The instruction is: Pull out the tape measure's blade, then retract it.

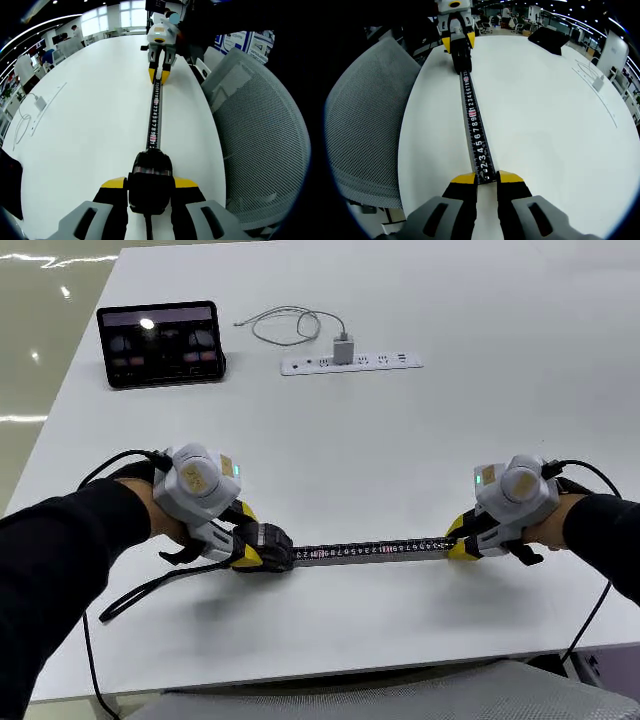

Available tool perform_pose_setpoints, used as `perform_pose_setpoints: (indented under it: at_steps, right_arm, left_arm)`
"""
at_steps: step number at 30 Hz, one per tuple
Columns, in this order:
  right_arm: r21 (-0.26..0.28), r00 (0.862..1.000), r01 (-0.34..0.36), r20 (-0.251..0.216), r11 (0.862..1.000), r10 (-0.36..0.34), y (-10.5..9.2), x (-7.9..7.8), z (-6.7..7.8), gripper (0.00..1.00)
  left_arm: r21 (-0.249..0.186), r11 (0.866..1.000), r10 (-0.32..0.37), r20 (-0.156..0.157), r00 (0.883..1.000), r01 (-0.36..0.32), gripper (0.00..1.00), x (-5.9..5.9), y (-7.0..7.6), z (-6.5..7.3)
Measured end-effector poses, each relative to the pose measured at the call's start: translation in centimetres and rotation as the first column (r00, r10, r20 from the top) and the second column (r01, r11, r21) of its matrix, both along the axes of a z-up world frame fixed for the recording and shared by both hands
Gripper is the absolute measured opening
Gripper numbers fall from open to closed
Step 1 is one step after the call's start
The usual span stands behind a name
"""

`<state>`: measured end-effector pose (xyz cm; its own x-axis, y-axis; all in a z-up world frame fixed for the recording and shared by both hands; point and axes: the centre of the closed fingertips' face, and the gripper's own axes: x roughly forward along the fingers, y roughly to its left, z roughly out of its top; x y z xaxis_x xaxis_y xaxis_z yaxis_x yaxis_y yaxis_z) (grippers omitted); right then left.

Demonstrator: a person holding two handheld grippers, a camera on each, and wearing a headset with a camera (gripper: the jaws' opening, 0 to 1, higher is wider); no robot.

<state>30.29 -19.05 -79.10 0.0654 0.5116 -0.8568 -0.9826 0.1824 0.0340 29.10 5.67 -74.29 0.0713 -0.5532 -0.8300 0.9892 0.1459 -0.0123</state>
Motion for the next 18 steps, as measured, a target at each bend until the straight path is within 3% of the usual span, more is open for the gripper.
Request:
perform_pose_setpoints:
  at_steps: [6, 18]
  right_arm:
    - [-0.011, 1.0, 0.009, -0.013, 1.0, -0.009, -0.03, -0.05, -0.12, 0.1]
    - [-0.063, 0.999, -0.044, 0.008, 0.997, 0.045, 0.35, -0.47, 0.04, 0.11]
  left_arm:
    - [0.002, 1.0, 0.002, 0.0, 1.0, -0.002, 0.28, 0.03, 0.02, -0.02]
    - [0.007, 1.0, -0.003, -0.001, 1.0, 0.003, 0.28, 0.04, 0.01, -0.01]
